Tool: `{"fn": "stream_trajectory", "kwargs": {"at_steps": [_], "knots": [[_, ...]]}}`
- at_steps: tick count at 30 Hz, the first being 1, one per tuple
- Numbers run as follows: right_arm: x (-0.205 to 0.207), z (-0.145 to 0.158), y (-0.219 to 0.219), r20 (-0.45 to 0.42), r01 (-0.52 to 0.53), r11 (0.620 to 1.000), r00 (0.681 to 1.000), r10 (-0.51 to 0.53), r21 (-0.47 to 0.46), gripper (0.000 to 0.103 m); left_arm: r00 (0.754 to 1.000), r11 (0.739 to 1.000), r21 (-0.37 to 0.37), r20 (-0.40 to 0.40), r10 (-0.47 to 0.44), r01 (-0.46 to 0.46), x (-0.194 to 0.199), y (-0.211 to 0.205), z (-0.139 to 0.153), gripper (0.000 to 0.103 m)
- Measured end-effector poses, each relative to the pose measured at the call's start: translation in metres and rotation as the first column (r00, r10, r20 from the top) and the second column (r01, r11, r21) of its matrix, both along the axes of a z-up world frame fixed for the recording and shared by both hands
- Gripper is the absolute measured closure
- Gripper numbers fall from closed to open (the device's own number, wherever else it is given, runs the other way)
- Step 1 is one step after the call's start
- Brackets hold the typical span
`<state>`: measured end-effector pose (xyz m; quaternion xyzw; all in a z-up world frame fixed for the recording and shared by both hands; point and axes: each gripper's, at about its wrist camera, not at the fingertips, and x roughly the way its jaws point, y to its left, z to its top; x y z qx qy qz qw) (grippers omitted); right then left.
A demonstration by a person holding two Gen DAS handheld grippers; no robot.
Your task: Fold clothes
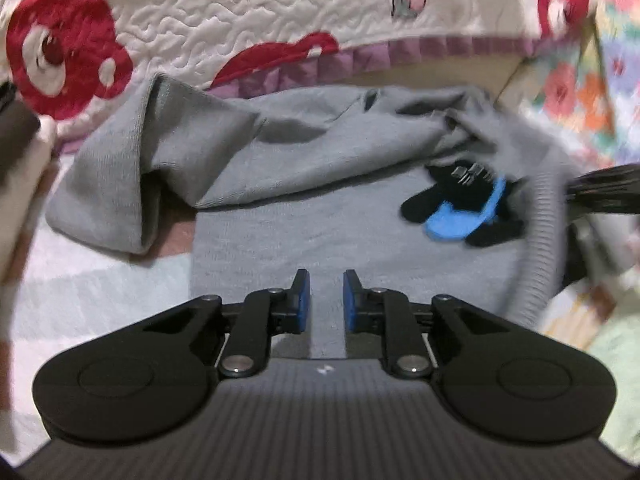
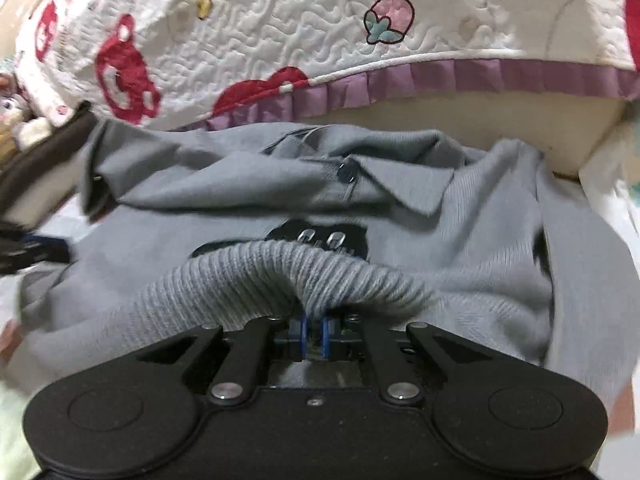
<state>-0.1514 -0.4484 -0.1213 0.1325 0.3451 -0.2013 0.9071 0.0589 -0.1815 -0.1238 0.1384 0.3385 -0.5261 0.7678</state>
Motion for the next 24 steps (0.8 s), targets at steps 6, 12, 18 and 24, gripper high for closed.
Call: {"fn": "stream_trajectory", "kwargs": {"at_steps": [6, 12, 18, 24], "knots": [[0.029, -0.005, -0.024, -0.050, 0.046, 0.999, 0.998, -0.045, 0.006, 0.097, 0.982, 0.986, -0.078, -0.107, -0.157, 0.149, -0.013, 0.016, 0.011, 0.031], [0.018, -0.010, -0.051, 0.031, 0.164, 0.968, 0.984, -0.173, 0.192, 0.097, 0.982, 0.978, 0.090, 0.025, -0.190, 0.187, -0.030, -0.007, -0.016, 0.025], [0.002, -0.006, -0.051, 0.112, 0.116, 0.952, 0.982, -0.153, 0.284, 0.074, 0.998, 0.996, 0.087, 0.067, 0.003, -0.009, 0.008, -0.031, -0.013, 0.028], [-0.001, 0.008, 0.002, -0.012, 0.026, 1.000, 1.000, -0.026, -0.002, 0.049, 0.978, 0.978, 0.048, -0.047, 0.205, -0.203, 0.055, -0.038, -0.006, 0.029]]}}
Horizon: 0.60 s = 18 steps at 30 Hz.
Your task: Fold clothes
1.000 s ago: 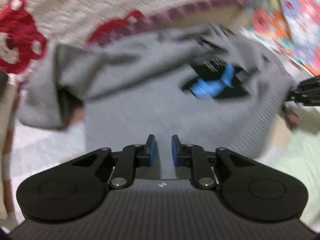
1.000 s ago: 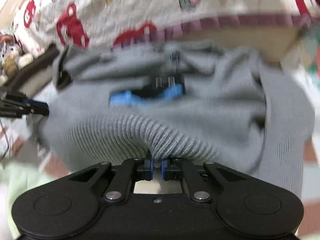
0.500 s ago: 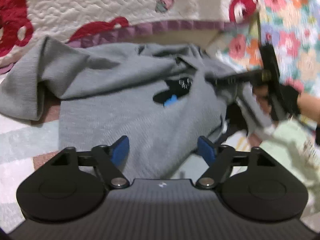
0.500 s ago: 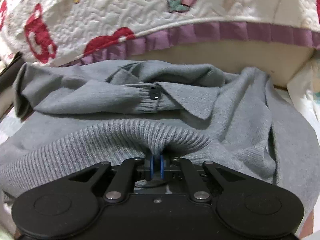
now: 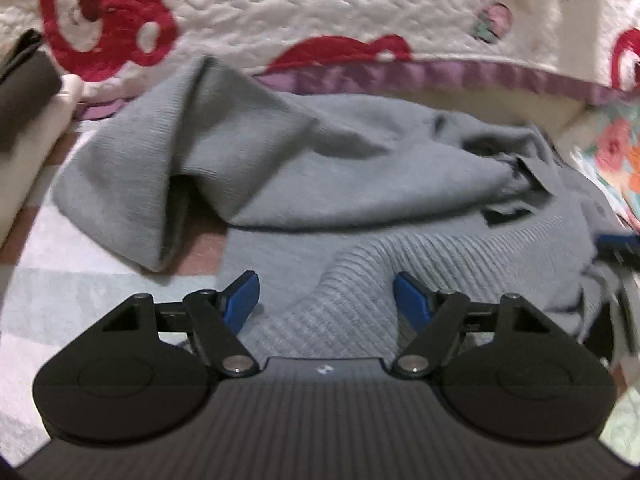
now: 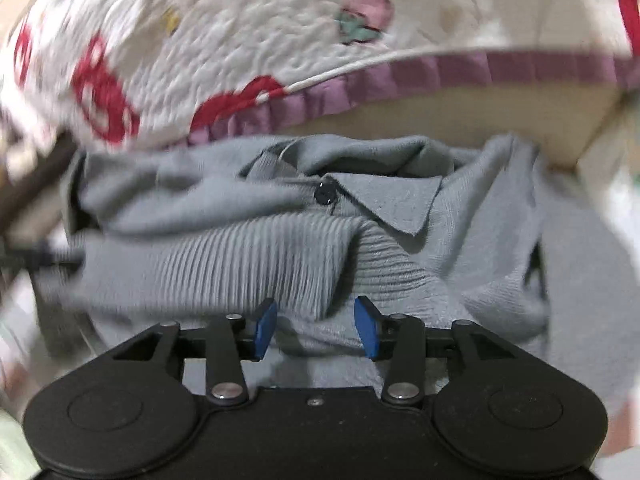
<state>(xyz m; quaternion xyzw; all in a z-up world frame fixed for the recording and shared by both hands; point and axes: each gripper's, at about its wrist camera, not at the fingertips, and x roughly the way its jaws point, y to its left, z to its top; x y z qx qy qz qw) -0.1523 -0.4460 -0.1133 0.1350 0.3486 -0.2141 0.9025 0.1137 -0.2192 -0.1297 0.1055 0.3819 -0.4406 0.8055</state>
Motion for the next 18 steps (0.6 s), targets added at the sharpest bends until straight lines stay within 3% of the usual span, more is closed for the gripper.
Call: {"fn": "stream_trajectory", "kwargs": {"at_steps": [2, 5, 8, 10, 12, 14, 16, 18], "knots": [[-0.002, -0.001, 0.016, -0.029, -0.028, 0.998, 0.999, 0.026, -0.053, 0.037, 1.000, 1.000, 0.002, -0.006, -0.006, 0.006, 0.003, 0.004, -0.004, 0.028], [0.005, -0.007, 0.025, -0.072, -0.053, 0.995, 0.996, 0.047, -0.082, 0.035, 1.000, 1.000, 0.011, -0.019, -0.021, 0.021, 0.002, 0.009, -0.007, 0.028], [0.022, -0.013, 0.016, -0.065, 0.000, 0.999, 0.998, -0.003, -0.052, 0.029, 0.999, 0.999, 0.023, 0.015, -0.031, 0.030, -0.006, 0.016, -0.001, 0.028], [0.036, -0.020, 0.006, -0.069, 0.012, 1.000, 0.998, -0.013, -0.014, 0.017, 1.000, 0.999, 0.027, 0.021, -0.021, 0.020, -0.007, 0.024, 0.006, 0.028], [0.043, -0.023, -0.003, -0.058, 0.051, 0.999, 0.997, -0.050, 0.014, 0.018, 1.000, 1.000, 0.031, 0.012, -0.002, 0.001, -0.007, 0.034, 0.014, 0.029], [0.048, -0.023, -0.010, -0.048, 0.106, 0.994, 0.993, -0.104, 0.031, 0.035, 0.999, 0.999, 0.037, -0.030, 0.031, -0.030, -0.005, 0.049, 0.021, 0.028], [0.045, -0.020, -0.015, -0.041, 0.149, 0.988, 0.988, -0.148, 0.028, 0.087, 0.992, 0.997, 0.046, -0.107, 0.068, -0.064, 0.000, 0.066, 0.021, 0.027], [0.041, -0.016, -0.018, -0.031, 0.183, 0.983, 0.983, -0.182, 0.020, 0.090, 0.973, 0.997, 0.034, -0.215, 0.078, -0.072, 0.005, 0.079, 0.015, 0.027]]}}
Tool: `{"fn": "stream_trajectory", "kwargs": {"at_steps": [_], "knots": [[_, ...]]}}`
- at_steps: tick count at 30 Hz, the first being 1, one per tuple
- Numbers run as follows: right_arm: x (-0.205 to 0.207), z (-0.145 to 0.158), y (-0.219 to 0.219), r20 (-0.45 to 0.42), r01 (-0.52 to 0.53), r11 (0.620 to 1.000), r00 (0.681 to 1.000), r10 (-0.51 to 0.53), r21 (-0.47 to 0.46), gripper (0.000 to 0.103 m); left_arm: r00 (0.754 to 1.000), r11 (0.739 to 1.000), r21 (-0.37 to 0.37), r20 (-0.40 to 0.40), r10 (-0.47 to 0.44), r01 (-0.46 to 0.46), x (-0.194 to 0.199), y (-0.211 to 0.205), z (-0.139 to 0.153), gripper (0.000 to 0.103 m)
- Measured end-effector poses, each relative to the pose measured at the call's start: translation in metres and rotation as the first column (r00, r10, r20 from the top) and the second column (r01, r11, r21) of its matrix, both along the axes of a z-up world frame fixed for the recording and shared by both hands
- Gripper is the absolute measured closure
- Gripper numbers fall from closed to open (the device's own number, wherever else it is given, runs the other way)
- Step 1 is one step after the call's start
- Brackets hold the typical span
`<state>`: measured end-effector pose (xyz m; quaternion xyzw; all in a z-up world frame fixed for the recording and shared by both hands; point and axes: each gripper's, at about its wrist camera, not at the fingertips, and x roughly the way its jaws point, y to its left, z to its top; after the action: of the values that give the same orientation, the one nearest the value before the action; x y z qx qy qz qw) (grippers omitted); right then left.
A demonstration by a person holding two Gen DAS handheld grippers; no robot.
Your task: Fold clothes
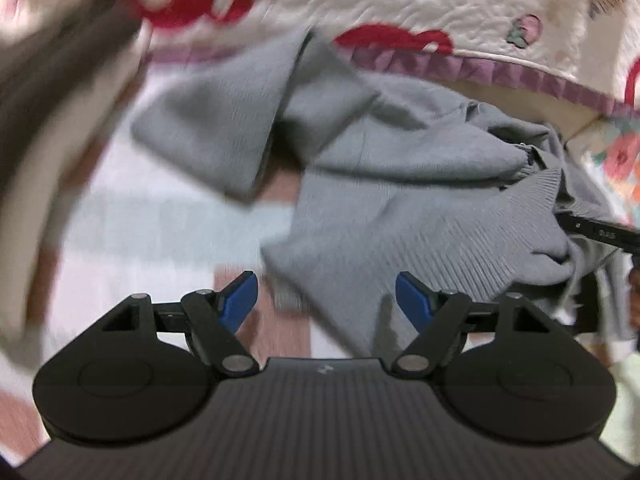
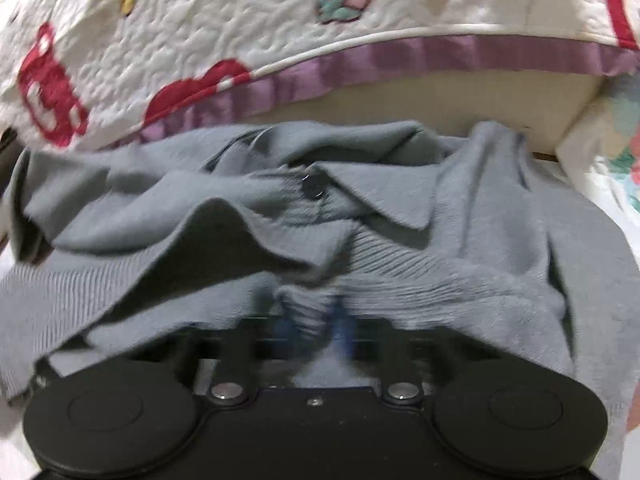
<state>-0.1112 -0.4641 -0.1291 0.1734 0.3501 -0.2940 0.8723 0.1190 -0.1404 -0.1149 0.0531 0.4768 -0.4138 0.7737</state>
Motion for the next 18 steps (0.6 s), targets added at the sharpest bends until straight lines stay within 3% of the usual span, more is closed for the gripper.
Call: {"fn": "stream_trajectory", "kwargs": {"at_steps": [2, 4, 7, 8, 10, 14, 16, 18], "knots": [[-0.005, 0.003, 0.002, -0.010, 0.011, 0.999, 1.000, -0.011, -0.043, 0.091, 0.994, 0.999, -0.031, -0.104, -0.016, 0.013, 0.003, 0.005, -0.010, 0.026], [-0.013, 0.009, 0.006, -0.028, 0.017, 0.995, 0.999, -0.019, -0.100, 0.091, 0.989, 0.998, -0.044, -0.136, -0.051, 0.045, 0.000, 0.000, -0.017, 0.026], [-0.027, 0.019, 0.011, -0.039, 0.031, 0.987, 0.999, -0.037, -0.161, 0.091, 0.991, 0.994, -0.012, -0.082, -0.110, 0.110, -0.012, -0.018, -0.027, 0.023], [-0.032, 0.023, 0.013, -0.040, 0.037, 0.985, 0.998, -0.044, -0.168, 0.091, 0.991, 0.991, 0.031, -0.036, -0.130, 0.131, -0.018, -0.026, -0.031, 0.017], [-0.039, 0.026, 0.019, -0.071, 0.012, 0.986, 0.997, -0.025, -0.167, 0.091, 0.986, 0.981, 0.120, 0.053, -0.160, 0.153, -0.027, -0.039, -0.039, 0.016], [-0.052, 0.028, 0.034, -0.106, -0.026, 0.990, 0.994, 0.012, -0.136, 0.091, 0.987, 0.987, 0.106, 0.096, -0.131, 0.121, -0.028, -0.042, -0.040, 0.016], [-0.056, 0.026, 0.038, -0.116, -0.030, 0.995, 0.993, 0.018, -0.096, 0.088, 0.992, 0.994, 0.068, 0.094, -0.086, 0.080, -0.022, -0.038, -0.037, 0.026], [-0.058, 0.022, 0.036, -0.106, 0.007, 0.998, 0.994, -0.015, -0.067, 0.083, 0.989, 0.995, 0.072, 0.123, -0.076, 0.068, -0.019, -0.036, -0.033, 0.063]]}}
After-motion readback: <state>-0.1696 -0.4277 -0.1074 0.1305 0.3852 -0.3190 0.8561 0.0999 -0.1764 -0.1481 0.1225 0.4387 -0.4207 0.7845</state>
